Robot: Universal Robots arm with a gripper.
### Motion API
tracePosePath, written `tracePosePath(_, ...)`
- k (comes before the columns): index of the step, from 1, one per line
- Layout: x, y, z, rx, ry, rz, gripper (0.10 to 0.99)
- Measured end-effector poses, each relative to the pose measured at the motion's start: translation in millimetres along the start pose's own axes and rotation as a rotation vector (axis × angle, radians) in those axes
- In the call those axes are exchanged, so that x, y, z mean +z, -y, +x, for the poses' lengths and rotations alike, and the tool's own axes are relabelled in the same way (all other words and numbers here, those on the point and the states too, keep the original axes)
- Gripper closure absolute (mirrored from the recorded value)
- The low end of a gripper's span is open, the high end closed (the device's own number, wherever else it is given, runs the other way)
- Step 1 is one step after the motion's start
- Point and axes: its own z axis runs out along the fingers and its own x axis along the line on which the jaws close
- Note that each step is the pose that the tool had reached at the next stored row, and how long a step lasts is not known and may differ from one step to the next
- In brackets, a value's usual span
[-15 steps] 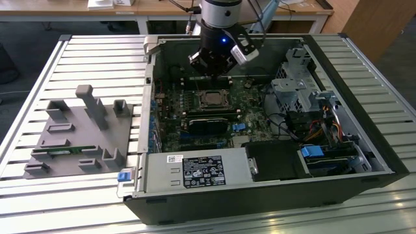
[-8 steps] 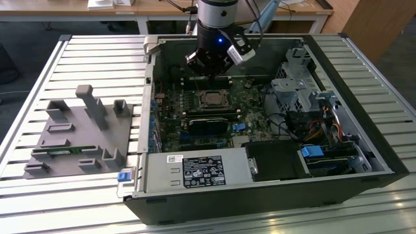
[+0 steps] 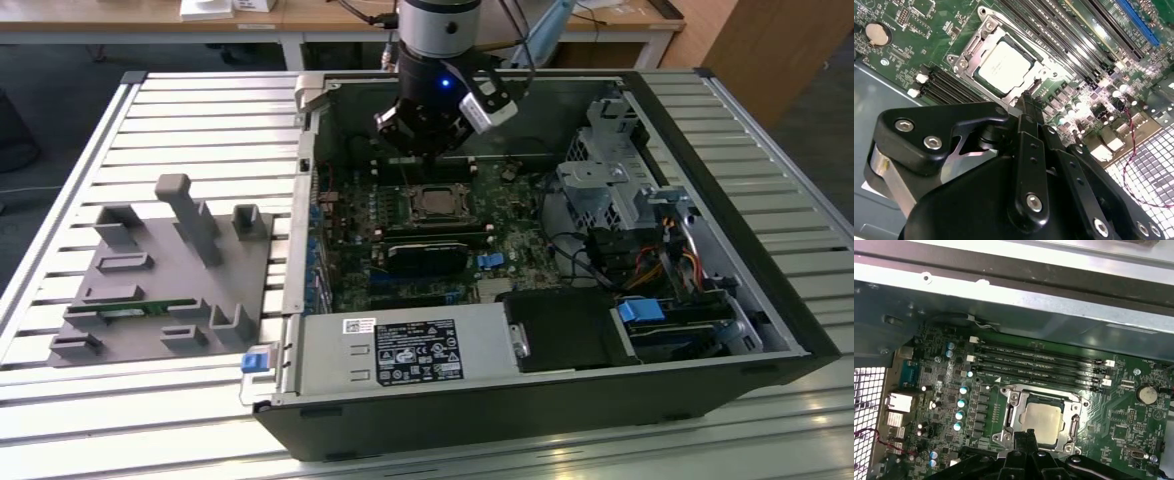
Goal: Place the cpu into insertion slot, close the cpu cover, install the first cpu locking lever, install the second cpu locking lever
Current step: 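Install the first cpu locking lever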
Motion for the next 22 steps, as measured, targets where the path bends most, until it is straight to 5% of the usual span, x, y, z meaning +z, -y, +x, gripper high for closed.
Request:
tracePosePath(8,0.5,-0.2,0.2,0.111,0.0037,-0.001,0.973)
tracePosePath(18,-3.1,-0.8,3.7,0.114,0.0041,-0.001,0.973)
tracePosePath(22,-3.1,-1.0,5.3,0.153,0.0049,-0.001,0.973)
